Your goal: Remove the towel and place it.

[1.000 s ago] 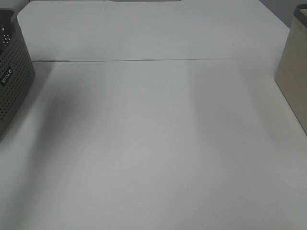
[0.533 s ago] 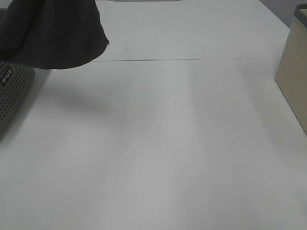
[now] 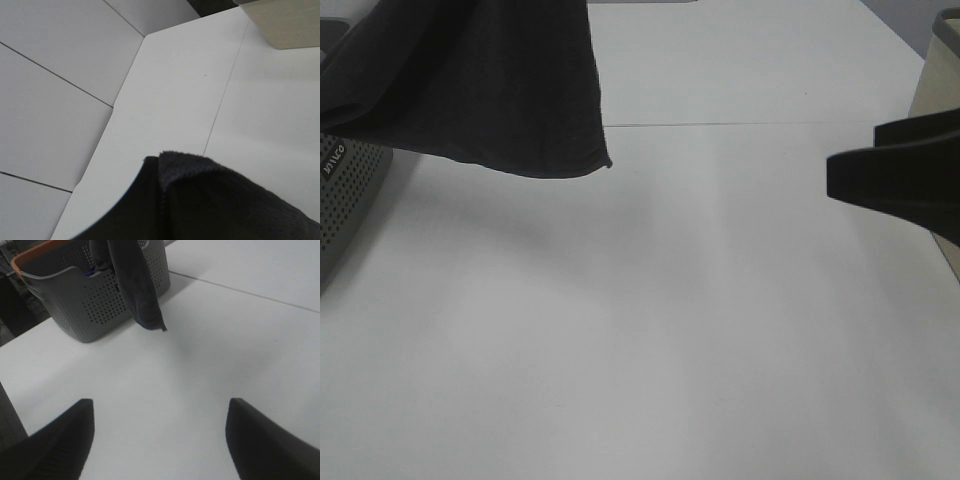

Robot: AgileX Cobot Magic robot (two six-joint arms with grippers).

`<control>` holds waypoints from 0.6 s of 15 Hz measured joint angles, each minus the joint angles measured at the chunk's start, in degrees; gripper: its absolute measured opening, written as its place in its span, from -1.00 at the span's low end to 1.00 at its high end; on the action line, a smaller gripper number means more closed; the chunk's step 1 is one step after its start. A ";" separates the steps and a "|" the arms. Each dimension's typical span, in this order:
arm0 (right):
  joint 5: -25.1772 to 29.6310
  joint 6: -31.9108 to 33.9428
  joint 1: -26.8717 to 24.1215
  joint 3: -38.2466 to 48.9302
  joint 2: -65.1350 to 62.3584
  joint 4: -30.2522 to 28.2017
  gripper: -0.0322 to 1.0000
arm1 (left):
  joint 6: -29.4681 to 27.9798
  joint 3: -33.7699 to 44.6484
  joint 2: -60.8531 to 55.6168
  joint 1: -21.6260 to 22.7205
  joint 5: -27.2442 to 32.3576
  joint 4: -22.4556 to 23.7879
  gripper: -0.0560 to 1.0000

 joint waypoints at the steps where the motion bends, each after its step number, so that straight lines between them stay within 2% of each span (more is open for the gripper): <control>1: 1.09 -7.05 0.00 -0.29 4.41 5.33 0.45 | 0.00 0.00 0.00 -0.57 -0.23 -1.32 -0.89; 2: 1.89 -10.03 0.00 -0.69 6.76 8.31 0.45 | 0.00 0.00 0.00 -0.92 -0.46 -2.12 -0.89; 3: 5.67 -18.28 0.00 -3.09 14.61 13.81 0.45 | 0.00 0.00 0.00 -1.89 -0.86 -4.70 -0.89; 6: 9.68 -22.92 0.40 -8.65 24.01 15.99 0.45 | -0.06 0.00 0.00 -3.38 -1.26 -6.02 -0.89; 8: 11.06 -24.81 3.67 -11.69 28.48 16.04 0.45 | -0.06 0.00 0.00 -3.78 -1.38 -7.62 -0.89; 9: 10.77 -26.24 7.39 -13.58 30.94 16.04 0.45 | -0.06 0.00 0.00 -3.78 -1.43 -7.91 -0.89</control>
